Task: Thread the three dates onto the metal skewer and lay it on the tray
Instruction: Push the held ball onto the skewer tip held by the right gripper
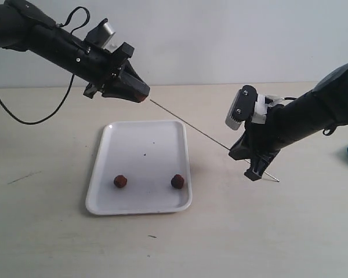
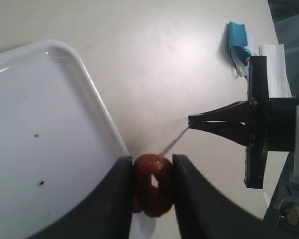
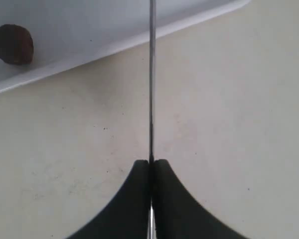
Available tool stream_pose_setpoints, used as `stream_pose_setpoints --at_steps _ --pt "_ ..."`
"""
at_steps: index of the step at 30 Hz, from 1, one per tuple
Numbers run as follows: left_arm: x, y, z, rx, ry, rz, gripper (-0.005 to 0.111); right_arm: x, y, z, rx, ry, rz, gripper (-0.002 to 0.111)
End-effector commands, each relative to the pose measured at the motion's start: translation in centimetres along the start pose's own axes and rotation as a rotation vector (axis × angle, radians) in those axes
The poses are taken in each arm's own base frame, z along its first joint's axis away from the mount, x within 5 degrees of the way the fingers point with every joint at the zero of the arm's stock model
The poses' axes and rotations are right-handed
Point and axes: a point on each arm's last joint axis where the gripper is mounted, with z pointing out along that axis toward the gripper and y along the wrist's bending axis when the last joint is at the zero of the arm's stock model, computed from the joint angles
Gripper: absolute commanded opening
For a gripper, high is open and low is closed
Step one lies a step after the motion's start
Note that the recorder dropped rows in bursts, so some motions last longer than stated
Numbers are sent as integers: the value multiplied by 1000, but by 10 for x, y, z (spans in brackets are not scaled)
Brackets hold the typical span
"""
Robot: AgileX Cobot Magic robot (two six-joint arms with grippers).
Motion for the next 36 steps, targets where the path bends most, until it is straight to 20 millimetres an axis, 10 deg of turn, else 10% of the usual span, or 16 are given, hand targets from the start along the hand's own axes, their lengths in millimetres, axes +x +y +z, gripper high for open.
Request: stream_pose_setpoints --at_steps 1,36 --pt "-2 -7 -2 25 -18 2 28 4 -4 5 19 4 40 0" --pt "-3 6 -12 12 -35 6 28 -11 -2 -2 -62 -75 56 0"
